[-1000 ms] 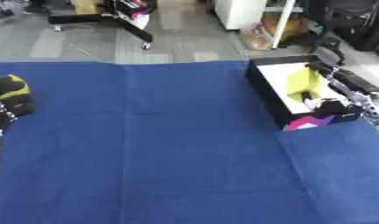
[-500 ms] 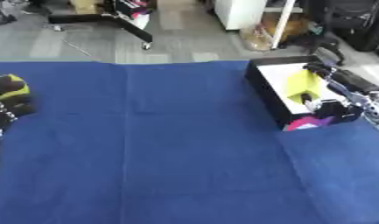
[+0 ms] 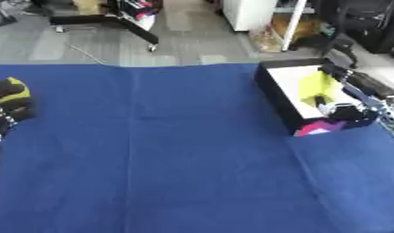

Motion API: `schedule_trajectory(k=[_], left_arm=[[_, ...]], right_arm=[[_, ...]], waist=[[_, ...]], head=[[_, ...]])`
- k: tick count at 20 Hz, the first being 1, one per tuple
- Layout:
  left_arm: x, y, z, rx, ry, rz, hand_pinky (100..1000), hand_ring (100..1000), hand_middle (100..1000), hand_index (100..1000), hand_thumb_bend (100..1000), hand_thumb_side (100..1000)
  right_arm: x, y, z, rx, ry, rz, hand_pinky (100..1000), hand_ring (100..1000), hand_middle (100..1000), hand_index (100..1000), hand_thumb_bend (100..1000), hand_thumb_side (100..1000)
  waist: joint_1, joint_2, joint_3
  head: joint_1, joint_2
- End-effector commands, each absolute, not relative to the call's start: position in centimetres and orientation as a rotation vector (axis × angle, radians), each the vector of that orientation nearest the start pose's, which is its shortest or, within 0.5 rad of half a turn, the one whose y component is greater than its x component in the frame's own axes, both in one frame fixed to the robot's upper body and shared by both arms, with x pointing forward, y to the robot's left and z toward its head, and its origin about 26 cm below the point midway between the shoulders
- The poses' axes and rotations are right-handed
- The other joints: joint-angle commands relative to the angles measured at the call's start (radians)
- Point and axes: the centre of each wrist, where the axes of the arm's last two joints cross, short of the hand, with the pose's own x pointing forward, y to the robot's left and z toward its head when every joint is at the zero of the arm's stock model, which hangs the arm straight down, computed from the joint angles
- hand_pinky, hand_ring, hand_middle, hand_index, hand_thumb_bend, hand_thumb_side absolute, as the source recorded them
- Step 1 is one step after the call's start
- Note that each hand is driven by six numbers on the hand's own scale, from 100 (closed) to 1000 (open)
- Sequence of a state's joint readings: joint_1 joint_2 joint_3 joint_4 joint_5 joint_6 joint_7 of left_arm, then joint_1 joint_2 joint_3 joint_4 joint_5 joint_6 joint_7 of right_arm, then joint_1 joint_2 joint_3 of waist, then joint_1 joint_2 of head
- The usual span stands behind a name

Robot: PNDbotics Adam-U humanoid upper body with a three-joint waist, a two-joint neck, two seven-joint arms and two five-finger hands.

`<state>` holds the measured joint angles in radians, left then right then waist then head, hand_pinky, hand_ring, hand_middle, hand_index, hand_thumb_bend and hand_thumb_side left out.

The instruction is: Pick up the objects with one hand, pass them to the other hand, and then place them into the box on the other side of the table.

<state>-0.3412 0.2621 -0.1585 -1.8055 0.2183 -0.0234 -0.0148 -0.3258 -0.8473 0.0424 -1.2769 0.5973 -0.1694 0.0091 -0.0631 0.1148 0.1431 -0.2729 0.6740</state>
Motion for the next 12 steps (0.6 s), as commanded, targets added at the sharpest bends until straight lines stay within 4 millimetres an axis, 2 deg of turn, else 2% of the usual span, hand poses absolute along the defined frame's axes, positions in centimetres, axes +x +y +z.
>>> schedule_trajectory(k=[1, 11, 12], left_arm=[[32.67, 21.62, 15.95, -0.243, -2.117, -0.334, 755, 749, 750, 835, 526, 727], [32.66, 21.61, 15.98, -0.245, -2.117, -0.337, 755, 749, 750, 835, 526, 727], [32.66, 21.61, 15.97, -0.244, -2.117, -0.336, 755, 749, 750, 835, 525, 727]], right_arm=[[34.0, -46.74, 16.31, -1.197, -1.404, 1.142, 1000, 1000, 1000, 1000, 100, 383], [33.98, -46.71, 16.41, -1.204, -1.404, 1.138, 1000, 1000, 1000, 1000, 100, 385], [33.99, -46.75, 16.42, -1.206, -1.407, 1.127, 1000, 1000, 1000, 1000, 100, 769]], waist=[[0.002, -0.011, -0.002], [0.003, -0.011, -0.004], [0.003, -0.011, -0.004]], head=[[0.0, -0.015], [-0.001, -0.015], [-0.001, -0.015]])
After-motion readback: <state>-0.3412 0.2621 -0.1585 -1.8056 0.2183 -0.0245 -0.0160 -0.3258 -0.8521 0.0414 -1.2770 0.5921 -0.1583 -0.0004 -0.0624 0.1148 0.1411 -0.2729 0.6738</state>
